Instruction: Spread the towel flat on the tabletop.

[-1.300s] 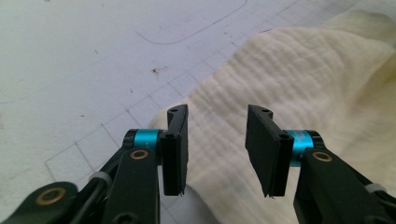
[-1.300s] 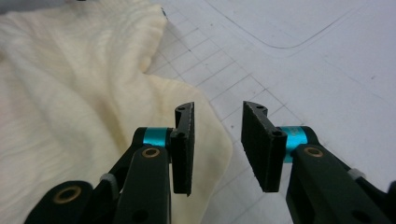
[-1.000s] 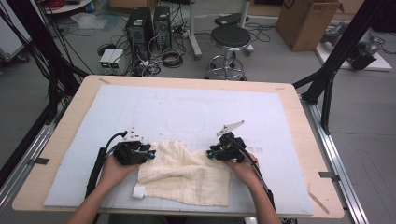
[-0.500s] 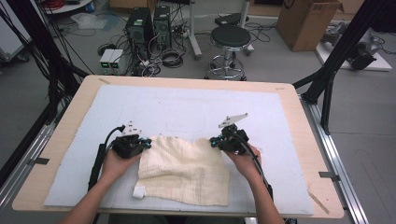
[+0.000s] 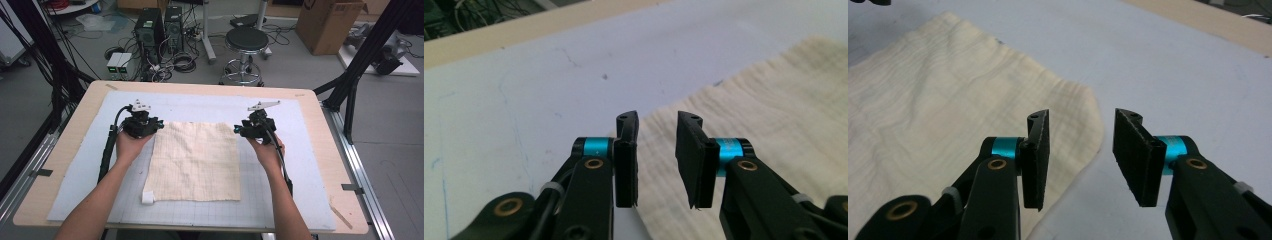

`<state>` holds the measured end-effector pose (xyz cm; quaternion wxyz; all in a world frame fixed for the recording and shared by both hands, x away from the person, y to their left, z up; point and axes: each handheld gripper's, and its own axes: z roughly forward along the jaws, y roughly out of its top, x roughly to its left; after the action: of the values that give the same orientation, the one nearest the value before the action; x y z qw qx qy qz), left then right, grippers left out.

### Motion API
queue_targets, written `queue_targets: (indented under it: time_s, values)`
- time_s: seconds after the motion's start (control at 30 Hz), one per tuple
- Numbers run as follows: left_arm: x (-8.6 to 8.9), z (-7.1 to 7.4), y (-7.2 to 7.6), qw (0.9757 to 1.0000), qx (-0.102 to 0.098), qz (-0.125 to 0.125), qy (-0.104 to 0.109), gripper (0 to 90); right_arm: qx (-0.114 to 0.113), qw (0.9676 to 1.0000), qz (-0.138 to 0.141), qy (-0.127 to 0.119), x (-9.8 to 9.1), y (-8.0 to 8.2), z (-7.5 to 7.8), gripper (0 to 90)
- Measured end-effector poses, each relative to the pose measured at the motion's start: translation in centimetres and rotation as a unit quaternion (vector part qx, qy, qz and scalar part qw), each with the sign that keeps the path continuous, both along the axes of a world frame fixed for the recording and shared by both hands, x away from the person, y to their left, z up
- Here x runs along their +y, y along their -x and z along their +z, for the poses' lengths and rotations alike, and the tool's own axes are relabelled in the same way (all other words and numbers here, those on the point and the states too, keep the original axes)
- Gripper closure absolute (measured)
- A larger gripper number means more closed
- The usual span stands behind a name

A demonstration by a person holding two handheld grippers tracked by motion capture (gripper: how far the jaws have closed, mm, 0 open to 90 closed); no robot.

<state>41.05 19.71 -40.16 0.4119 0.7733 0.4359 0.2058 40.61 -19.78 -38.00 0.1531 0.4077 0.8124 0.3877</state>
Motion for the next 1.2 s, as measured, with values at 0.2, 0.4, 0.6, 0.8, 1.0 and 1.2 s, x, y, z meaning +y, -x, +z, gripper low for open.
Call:
queue_targets:
  time_s: [0.2, 0.4, 0.6, 0.8, 1.0, 1.2]
  values:
    - [0.8, 0.1, 2.7, 0.9992, -0.010, -0.036, 0.014, 62.9, 0.013, 0.9985, 0.052, 0.003, 1.3, 1.5, 0.2, 55.9]
    - [1.8, 0.2, 6.3, 0.9970, -0.021, -0.070, 0.025, 59.4, -0.018, 0.9948, 0.098, -0.019, 1.7, 4.9, 0.6, 50.2]
    - [2.2, -0.5, 9.9, 0.9943, -0.027, -0.097, 0.035, 51.2, -0.033, 0.9900, 0.131, -0.039, 1.5, 8.5, -0.7, 46.2]
    - [1.9, -1.9, 13.0, 0.9903, -0.014, -0.135, 0.031, 44.5, -0.038, 0.9852, 0.164, -0.031, 0.9, 11.3, -2.9, 44.7]
    - [1.9, -2.7, 15.0, 0.9805, 0.013, -0.194, 0.029, 53.2, -0.029, 0.9786, 0.203, -0.023, 0.6, 13.1, -4.4, 47.0]
    - [1.8, -3.9, 16.1, 0.9759, 0.031, -0.216, 0.000, 58.6, -0.006, 0.9778, 0.209, -0.014, 0.1, 14.3, -5.5, 54.2]
